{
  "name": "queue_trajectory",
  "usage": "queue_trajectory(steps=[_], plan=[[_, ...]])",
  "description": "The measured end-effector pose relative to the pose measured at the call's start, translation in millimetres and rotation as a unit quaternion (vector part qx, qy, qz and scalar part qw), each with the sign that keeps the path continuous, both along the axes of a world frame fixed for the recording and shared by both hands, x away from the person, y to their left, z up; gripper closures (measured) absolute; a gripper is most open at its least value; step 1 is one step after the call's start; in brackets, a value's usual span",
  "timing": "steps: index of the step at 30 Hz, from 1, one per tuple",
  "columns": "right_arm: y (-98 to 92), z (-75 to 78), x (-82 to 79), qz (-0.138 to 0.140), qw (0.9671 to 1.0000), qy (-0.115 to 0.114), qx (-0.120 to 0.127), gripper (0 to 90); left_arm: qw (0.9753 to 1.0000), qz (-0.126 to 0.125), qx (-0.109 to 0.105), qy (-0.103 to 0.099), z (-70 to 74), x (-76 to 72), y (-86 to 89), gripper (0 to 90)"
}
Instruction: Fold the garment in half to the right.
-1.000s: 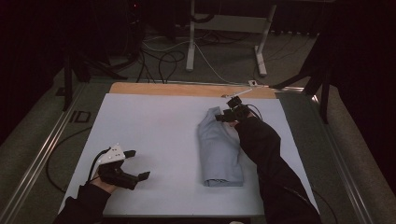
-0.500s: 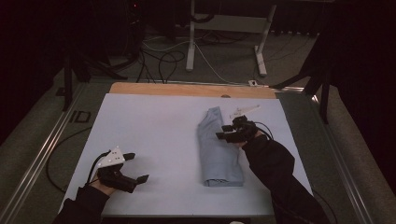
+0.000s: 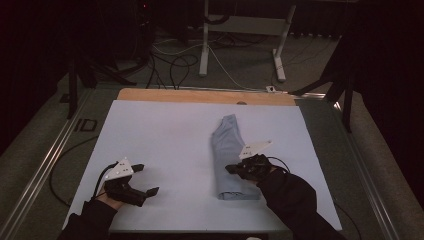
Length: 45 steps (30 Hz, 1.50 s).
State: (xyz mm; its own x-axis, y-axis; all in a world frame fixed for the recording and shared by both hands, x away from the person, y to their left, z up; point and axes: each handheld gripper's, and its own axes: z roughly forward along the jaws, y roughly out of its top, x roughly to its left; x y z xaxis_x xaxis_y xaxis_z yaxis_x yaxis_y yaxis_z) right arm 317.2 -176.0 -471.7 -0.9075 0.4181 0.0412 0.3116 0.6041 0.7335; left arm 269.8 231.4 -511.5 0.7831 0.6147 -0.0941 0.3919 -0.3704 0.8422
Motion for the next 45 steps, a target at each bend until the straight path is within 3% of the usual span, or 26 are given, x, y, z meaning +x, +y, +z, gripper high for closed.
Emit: queue_trajectory(steps=[6,9,10,14,17,18,24,25,26,30,33,35,42,44,45], plan=[[1.2,-35.5,4.5,0.009,0.9983,0.042,-0.04,90.0,1.0,0.0,0.001,-0.001,-1.2,-0.2,0.9,0.4],[1.9,-40.5,3.3,0.017,0.9981,0.04,-0.044,90.0,1.0,-0.001,0.001,-0.002,-0.6,0.0,0.7,0.4],[1.8,-40.6,1.9,0.011,0.9978,0.052,-0.039,90.0,1.0,-0.001,0.001,-0.001,-0.5,-0.1,0.6,0.3],[0.1,-47.1,-4.1,0.032,0.9975,0.044,-0.044,90.0,1.0,-0.001,-0.001,-0.001,-1.2,-0.2,0.4,0.4],[-0.4,-46.7,-6.8,0.025,0.9974,0.057,-0.036,90.0,1.0,-0.001,0.001,-0.002,-0.9,-0.8,0.5,0.4],[-1.2,-46.9,-6.9,0.034,0.9974,0.05,-0.04,90.0,1.0,-0.002,0.0,-0.003,-0.6,-0.9,0.6,0.4],[-0.2,-46.2,-12.7,0.032,0.9975,0.047,-0.042,90.0,1.0,0.001,0.0,-0.005,-0.4,-1.2,1.4,0.4],[-0.6,-46.4,-12.7,0.04,0.9974,0.036,-0.047,90.0,1.0,0.003,-0.002,-0.005,-0.4,-1.2,1.6,0.4],[0.5,-46.1,-15.4,0.029,0.9977,0.044,-0.042,90.0,1.0,0.004,-0.003,-0.005,-0.3,-1.3,1.6,0.4],[0.6,-45.3,-21.5,0.033,0.9974,0.046,-0.043,90.0,1.0,0.002,-0.002,-0.007,0.1,-1.6,1.9,0.3],[-1.2,-46.3,-21.0,0.045,0.9973,0.035,-0.046,90.0,1.0,0.003,-0.002,-0.008,0.3,-1.9,2.0,0.3],[-0.4,-45.5,-24.7,0.037,0.9974,0.046,-0.042,90.0,1.0,0.002,-0.002,-0.008,0.5,-2.0,2.3,0.4],[-2.1,-46.9,-26.0,0.047,0.9972,0.035,-0.047,90.0,0.9999,0.003,-0.007,-0.008,-0.1,-1.8,3.4,0.4],[-1.4,-46.6,-26.3,0.041,0.9973,0.042,-0.043,90.0,0.9999,0.002,-0.006,-0.01,0.5,-2.5,2.8,0.4],[-2.0,-47.1,-25.5,0.048,0.9972,0.033,-0.048,90.0,0.9999,0.001,-0.006,-0.011,0.7,-2.7,2.7,0.4]])
